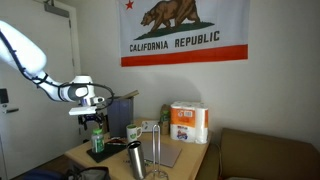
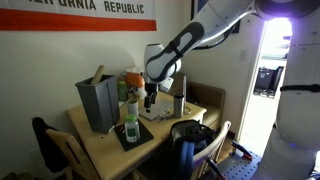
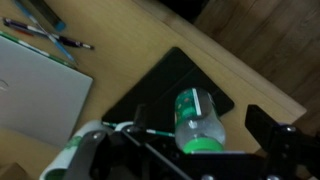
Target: Remove the lid from the bottle.
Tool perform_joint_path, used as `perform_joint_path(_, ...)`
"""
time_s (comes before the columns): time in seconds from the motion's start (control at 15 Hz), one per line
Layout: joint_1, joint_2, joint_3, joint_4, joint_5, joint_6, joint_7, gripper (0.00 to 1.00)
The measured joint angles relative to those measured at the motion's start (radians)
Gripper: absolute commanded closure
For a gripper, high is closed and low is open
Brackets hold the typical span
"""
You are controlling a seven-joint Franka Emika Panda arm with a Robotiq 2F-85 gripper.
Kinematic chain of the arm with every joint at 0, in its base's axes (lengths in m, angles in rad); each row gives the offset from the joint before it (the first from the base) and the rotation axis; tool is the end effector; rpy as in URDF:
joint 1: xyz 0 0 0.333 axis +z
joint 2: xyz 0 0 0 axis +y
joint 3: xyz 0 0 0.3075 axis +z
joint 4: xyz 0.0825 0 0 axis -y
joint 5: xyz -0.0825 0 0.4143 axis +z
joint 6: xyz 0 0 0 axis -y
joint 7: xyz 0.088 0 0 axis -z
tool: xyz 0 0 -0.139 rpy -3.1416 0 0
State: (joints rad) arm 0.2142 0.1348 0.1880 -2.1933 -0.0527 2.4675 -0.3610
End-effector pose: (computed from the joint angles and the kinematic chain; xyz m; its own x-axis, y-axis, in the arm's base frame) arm 0.5408 0.2294 0.2779 0.6891 0.7133 0.1277 0.7122 -0.6992 0.0624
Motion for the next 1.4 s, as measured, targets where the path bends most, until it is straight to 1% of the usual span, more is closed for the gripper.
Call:
perform_joint_path(0.27,0.019,0.2,0.069,0.202,-0.007,0.0,-0.07,0.0)
perform_joint_path(0.4,0.027,0.276,0.083,0.274,-0.028,0.0,-0.088,0.0)
perform_joint_path(0.6,0.035,0.358,0.087,0.356,-0.071,0.0,-0.088,0.0)
perform_joint_path(0.93,0.035,0.42,0.086,0.432,-0.113,-0.005,-0.088,0.0)
perform_joint_path(1.4,0.042,0.423,0.087,0.456,-0.123,-0.07,-0.088,0.0)
